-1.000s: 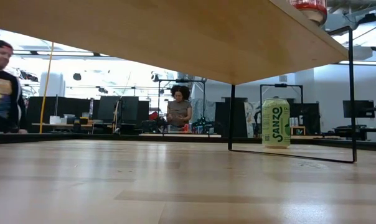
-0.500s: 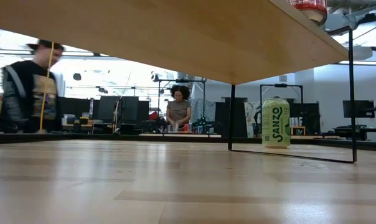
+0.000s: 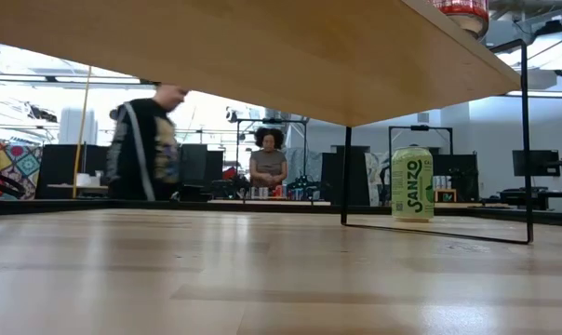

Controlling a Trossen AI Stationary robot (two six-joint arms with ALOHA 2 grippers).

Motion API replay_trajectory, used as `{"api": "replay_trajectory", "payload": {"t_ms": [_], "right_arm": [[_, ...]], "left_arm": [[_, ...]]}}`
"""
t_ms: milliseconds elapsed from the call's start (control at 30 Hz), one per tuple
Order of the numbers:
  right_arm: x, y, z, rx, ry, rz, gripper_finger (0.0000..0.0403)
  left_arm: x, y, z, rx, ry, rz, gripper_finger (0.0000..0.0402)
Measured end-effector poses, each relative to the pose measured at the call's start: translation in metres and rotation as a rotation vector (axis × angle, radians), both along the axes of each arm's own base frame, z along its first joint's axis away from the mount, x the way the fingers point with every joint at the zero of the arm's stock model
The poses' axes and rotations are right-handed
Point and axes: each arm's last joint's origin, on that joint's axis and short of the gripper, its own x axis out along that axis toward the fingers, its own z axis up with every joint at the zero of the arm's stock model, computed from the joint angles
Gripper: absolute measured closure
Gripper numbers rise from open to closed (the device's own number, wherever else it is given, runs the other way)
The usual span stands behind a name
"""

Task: Place canned beverage on shelf
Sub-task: Put the red soda can on the shelf aligned with the other red soda cans

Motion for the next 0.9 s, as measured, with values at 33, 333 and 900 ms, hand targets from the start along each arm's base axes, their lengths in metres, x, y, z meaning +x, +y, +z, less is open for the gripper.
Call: {"api": "replay_trajectory", "payload": {"t_ms": [33, 333, 900], "right_arm": [[-0.001, -0.002, 0.002, -0.019, -0.023, -0.008, 0.0073], [0.009, -0.018, 0.001, -0.126, 0.017, 0.092, 0.0134], [0.033, -0.017, -0.006, -0.12, 0.031, 0.344, 0.0138]], "left_arm": [[0.0, 0.0, 0.0, 0.0, -0.001, 0.001, 0.0069], [0.0, 0.0, 0.0, 0.0, 0.001, 0.002, 0.0069], [-0.001, 0.0, -0.003, 0.001, 0.03, 0.003, 0.0069]]}}
